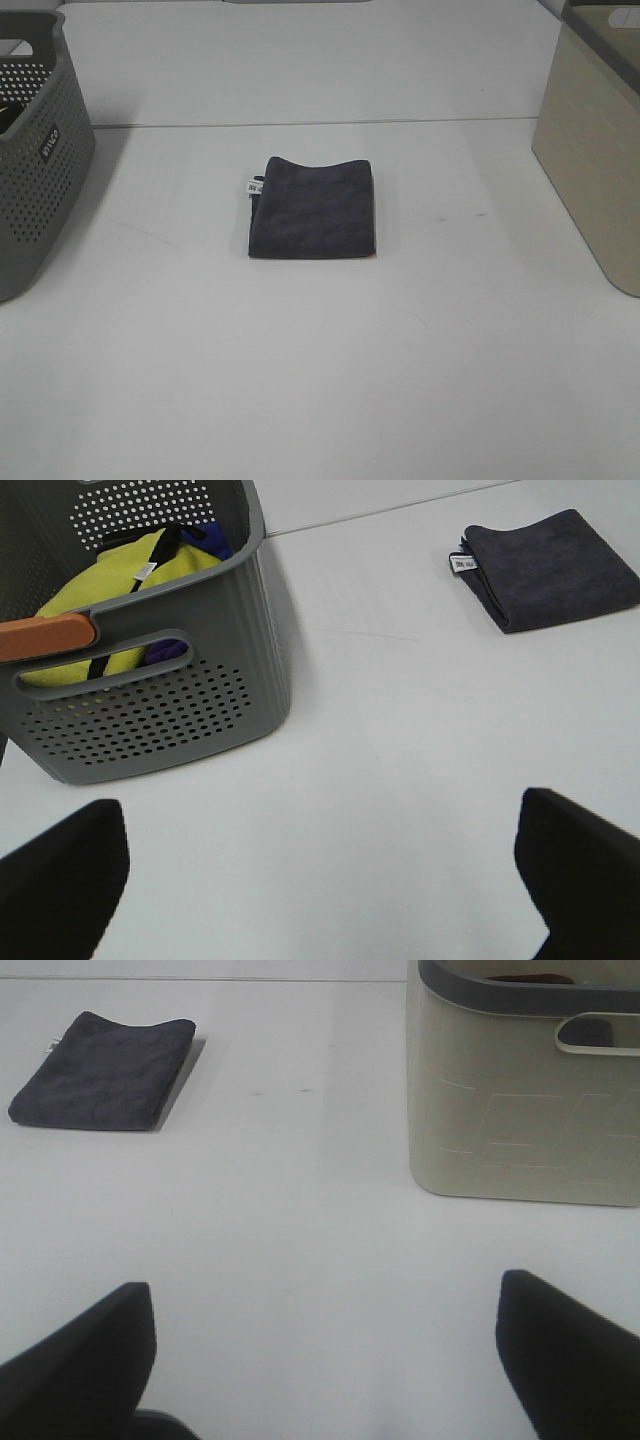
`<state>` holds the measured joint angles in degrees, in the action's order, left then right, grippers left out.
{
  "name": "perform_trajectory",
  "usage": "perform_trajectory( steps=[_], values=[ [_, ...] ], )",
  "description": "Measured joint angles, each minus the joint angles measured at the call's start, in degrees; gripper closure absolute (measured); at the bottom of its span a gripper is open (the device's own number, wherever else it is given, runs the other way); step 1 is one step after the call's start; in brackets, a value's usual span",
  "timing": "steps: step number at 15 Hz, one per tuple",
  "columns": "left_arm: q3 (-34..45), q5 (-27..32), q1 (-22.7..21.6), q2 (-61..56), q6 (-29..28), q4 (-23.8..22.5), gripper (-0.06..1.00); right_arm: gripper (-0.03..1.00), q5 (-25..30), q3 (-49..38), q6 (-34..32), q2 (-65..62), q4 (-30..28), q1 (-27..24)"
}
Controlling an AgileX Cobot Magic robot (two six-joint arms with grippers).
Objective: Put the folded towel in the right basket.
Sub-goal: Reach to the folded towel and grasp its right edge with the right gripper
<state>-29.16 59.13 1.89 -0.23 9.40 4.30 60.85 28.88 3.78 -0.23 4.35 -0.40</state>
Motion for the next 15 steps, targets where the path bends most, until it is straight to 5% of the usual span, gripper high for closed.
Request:
perform_trajectory(
  steps=[10,15],
  values=[
    [0.0,0.0,0.0,0.0,0.0,0.0,-0.04,0.15,-9.2,15.4,0.1,35.5,6.2,0.0],
    [0.0,0.0,0.0,0.0,0.0,0.0,-0.04,0.16,-10.0,28.6,10.6,60.3,17.1,0.0]
  ],
)
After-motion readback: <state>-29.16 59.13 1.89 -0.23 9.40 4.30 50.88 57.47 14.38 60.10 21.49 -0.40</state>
